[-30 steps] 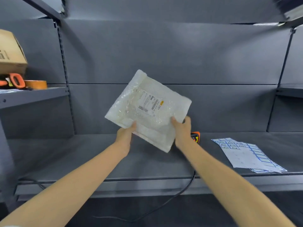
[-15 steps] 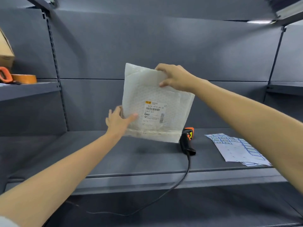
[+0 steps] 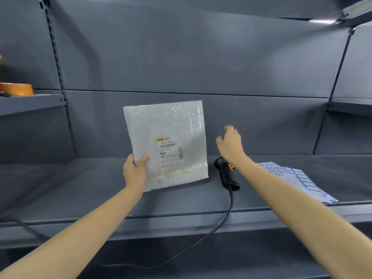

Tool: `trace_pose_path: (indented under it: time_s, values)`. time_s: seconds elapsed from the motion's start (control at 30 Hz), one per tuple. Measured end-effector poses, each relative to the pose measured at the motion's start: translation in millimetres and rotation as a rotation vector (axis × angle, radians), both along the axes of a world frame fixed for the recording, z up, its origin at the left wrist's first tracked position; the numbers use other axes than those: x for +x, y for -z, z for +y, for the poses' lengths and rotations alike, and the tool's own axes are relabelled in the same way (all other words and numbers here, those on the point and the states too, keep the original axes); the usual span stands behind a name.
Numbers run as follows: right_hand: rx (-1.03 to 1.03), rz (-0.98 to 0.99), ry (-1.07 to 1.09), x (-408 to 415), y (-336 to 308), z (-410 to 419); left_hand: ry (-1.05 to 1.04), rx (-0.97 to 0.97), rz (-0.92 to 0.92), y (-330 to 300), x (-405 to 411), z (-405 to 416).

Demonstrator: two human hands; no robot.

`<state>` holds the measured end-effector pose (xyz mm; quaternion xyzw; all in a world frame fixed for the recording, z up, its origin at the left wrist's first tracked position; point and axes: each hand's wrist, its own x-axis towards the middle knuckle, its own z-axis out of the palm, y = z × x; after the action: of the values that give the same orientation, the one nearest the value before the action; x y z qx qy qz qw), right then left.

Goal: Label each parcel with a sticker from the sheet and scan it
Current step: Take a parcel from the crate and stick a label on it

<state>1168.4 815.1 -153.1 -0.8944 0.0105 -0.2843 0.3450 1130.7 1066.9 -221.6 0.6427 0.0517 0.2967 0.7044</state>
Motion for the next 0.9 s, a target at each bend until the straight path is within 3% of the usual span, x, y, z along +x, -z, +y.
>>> trace_pose_path:
  time_s: [0.07, 0.23, 0.5, 0.57, 0.63, 0.77, 0.9]
  values:
    - [-0.006, 0.174, 0.052, 13, 36, -4, 0.012, -0.007, 0.022, 8, 5, -3]
    - [-0.009, 0.375, 0.19, 37, 83, -4, 0.037, -0.007, -0.002, 11, 14, -6]
    - [-0.257, 0.354, 0.391, 36, 105, 2, 0.046, -0.012, -0.011, 20, 17, -2]
    - [-0.126, 0.373, 0.368, 32, 96, -1, 0.057, -0.017, -0.016, 22, 17, -1]
    - [0.16, 0.369, 0.3, 24, 82, -3, 0.058, -0.023, -0.02, 24, 17, -1]
    - [0.621, 0.17, 0.091, -23, 63, 14, 0.063, -0.051, -0.038, 25, 17, -4]
    - [0.827, 0.019, -0.196, -86, 79, 49, 0.056, -0.045, -0.041, 24, 16, -7]
